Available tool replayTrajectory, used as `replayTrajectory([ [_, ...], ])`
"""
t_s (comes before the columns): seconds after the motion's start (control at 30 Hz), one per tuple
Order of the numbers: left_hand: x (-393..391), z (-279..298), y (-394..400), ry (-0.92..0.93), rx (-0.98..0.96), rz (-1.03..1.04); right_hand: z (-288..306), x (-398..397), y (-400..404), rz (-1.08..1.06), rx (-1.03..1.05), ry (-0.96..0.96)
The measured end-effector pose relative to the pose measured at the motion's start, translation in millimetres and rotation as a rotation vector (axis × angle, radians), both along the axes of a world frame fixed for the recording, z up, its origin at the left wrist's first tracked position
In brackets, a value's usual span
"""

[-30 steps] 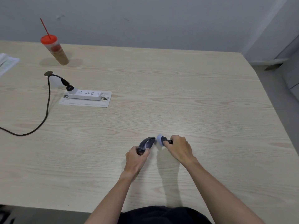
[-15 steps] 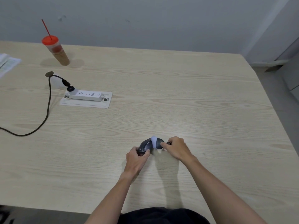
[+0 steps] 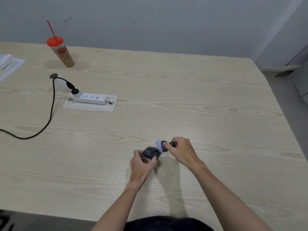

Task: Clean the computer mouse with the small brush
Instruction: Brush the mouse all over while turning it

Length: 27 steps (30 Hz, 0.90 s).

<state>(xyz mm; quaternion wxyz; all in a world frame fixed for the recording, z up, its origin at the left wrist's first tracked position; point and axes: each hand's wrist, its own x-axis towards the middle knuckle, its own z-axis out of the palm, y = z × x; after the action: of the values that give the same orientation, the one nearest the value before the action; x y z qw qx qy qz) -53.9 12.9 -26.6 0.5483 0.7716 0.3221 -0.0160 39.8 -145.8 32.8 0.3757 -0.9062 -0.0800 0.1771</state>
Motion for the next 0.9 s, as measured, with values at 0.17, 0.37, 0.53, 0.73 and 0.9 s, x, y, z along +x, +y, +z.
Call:
replayTrajectory([
  [0.17,-2.2,-1.4,0.9,-0.013,0.0,0.018,3.6,-1.7,9.1,0.085,0.053,0.073],
  [0.37,-1.6,0.2,1.8,-0.054,-0.019,0.048,11.8,2.2,11.4,0.006,0.159,0.074],
  [0.53,-1.5,1.4,-0.2,-0.064,0.008,0.047,13.1,4.4,15.9,0.07,-0.176,-0.034],
  [0.73,1.7,9.0,-0.7,-0.074,0.01,0.036,18.9,1.2,22.3,0.104,0.157,0.101],
  [0.9,2.4,4.5,0.9,-0.102,0.054,0.024,16.0,-1.2,25.9,0.033,-0.091,-0.031],
])
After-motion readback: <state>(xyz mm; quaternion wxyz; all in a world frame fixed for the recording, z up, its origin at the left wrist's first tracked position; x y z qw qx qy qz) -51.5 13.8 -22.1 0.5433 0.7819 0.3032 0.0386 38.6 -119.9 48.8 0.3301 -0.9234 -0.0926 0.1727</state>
